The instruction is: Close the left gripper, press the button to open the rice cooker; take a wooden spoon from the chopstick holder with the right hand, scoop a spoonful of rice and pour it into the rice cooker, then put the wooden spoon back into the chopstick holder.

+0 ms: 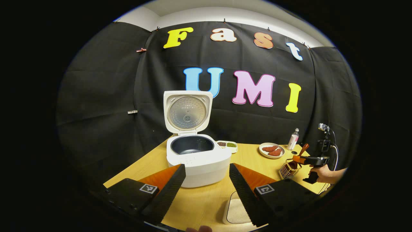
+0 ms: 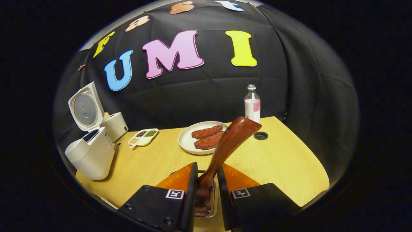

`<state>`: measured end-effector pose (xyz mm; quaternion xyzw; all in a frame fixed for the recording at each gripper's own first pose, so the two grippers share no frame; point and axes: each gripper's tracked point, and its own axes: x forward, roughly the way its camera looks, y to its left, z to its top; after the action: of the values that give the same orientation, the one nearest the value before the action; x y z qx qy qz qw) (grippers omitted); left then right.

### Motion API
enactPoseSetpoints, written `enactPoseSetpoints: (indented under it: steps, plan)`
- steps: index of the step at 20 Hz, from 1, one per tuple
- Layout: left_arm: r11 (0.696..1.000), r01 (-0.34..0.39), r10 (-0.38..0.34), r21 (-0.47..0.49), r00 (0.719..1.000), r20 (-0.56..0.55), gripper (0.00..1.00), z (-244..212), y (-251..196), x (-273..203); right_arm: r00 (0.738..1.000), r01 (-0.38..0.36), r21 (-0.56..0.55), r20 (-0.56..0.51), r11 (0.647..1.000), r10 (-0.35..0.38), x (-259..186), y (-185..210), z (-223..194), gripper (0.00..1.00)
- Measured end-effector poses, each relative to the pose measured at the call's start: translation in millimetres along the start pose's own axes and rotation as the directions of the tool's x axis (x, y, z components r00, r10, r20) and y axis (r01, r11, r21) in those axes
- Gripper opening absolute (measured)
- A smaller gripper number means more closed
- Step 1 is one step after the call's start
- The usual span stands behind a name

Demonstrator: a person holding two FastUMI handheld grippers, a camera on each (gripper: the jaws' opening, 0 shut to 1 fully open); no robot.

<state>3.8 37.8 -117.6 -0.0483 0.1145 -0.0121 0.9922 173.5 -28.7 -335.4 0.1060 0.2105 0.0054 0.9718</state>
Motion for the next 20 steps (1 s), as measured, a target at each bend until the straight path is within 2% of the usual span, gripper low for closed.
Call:
enactPoseSetpoints:
  steps: [1,3,4,6,7,8,9,11,13,16,20]
  plan:
    - [1.000,0.002,-0.002,0.008,1.000,-0.007,0.95,-2,-2,0,1.000,-0.008,-0.014,0.016,1.000,0.009,-1,2,4,0.39]
    - [1.000,0.004,-0.004,0.016,1.000,-0.019,0.95,-4,-5,1,0.999,-0.014,-0.043,0.041,0.999,0.016,-6,4,8,0.34]
    - [1.000,0.005,-0.004,0.015,1.000,-0.019,0.95,-4,-6,0,0.998,-0.046,-0.030,0.038,0.998,0.047,-8,12,6,0.34]
    - [1.000,0.006,-0.006,0.014,1.000,-0.019,0.95,-1,-9,-1,0.993,-0.112,-0.005,0.031,0.994,0.112,-14,29,5,0.24]
    - [1.000,0.004,-0.003,0.016,1.000,-0.019,0.95,0,-8,0,0.993,-0.114,-0.010,0.028,0.993,0.114,-11,30,3,0.18]
    - [1.000,0.001,0.000,0.017,1.000,-0.019,0.94,1,-8,1,0.994,-0.102,-0.020,0.028,0.995,0.102,-14,26,5,0.17]
    - [1.000,0.002,-0.001,0.017,1.000,-0.019,0.95,3,-10,0,0.993,-0.111,-0.001,0.029,0.994,0.111,-14,26,7,0.17]
    - [1.000,0.002,-0.001,0.018,1.000,-0.015,0.95,6,-8,-3,0.998,-0.065,0.044,0.023,0.997,0.064,-13,19,9,0.10]
    - [1.000,0.001,-0.001,0.022,1.000,-0.010,0.95,8,-5,-7,0.998,-0.063,0.119,0.040,0.991,0.058,-11,13,19,0.07]
    - [1.000,0.003,-0.002,0.028,1.000,-0.002,0.95,13,0,-12,0.996,-0.067,0.192,0.076,0.979,0.053,-31,11,44,0.07]
    - [1.000,0.013,-0.013,0.021,1.000,0.015,0.95,22,8,-18,0.986,-0.087,0.191,0.156,0.978,0.057,-70,20,92,0.07]
